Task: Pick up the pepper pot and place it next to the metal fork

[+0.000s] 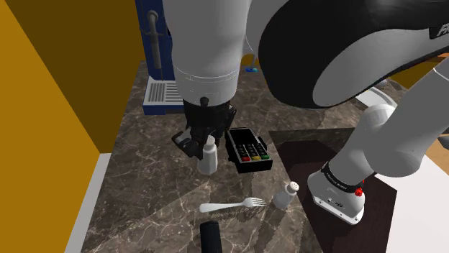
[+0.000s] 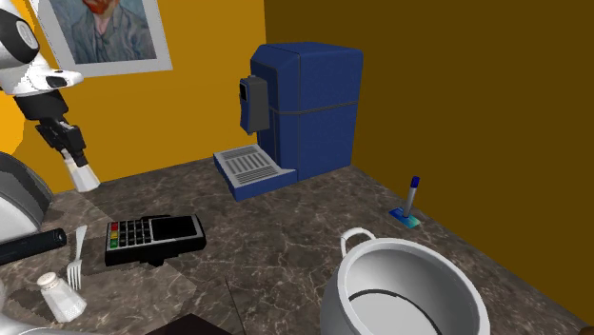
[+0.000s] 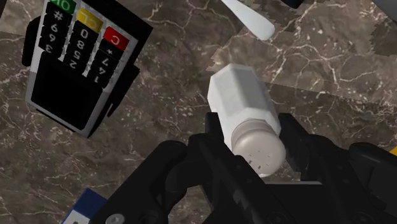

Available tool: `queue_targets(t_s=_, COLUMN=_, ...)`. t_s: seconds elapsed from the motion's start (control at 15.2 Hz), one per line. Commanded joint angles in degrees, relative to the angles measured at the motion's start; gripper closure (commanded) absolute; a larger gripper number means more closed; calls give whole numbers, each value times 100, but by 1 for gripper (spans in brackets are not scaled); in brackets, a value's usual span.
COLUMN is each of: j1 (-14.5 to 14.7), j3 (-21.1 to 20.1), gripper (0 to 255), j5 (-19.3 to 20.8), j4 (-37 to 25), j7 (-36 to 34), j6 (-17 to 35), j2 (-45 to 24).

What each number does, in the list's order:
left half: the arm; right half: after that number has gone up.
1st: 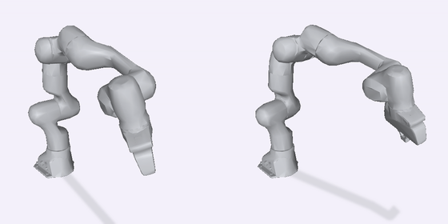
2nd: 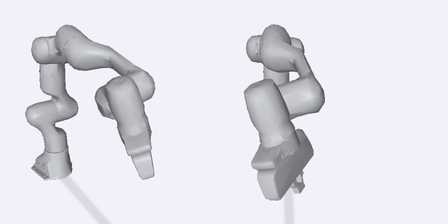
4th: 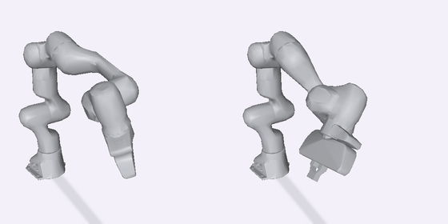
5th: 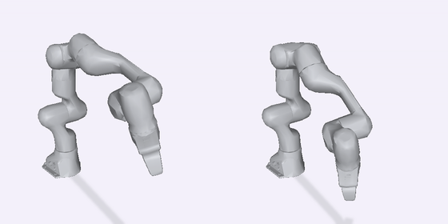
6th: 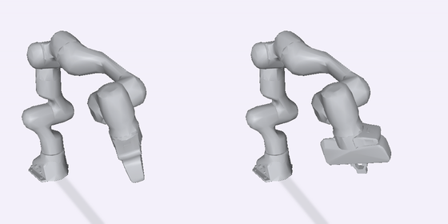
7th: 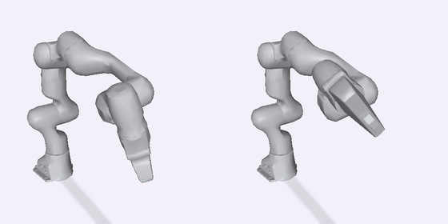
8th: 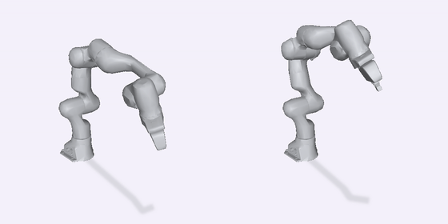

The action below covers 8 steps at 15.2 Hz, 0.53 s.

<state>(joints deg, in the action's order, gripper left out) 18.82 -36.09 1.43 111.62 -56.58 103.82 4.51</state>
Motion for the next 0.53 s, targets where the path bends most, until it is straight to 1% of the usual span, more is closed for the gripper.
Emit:
queue_targets(t_s=0.0, j1=7, j3=-13, gripper=255, j5=19, j4=136, j7=-32, j6=165, j2=-34)
queue_targets(t_s=0.46, j1=17, j3=-42, gripper=255, j5=109, j4=549, j7=-128, j6=689, j2=-176)
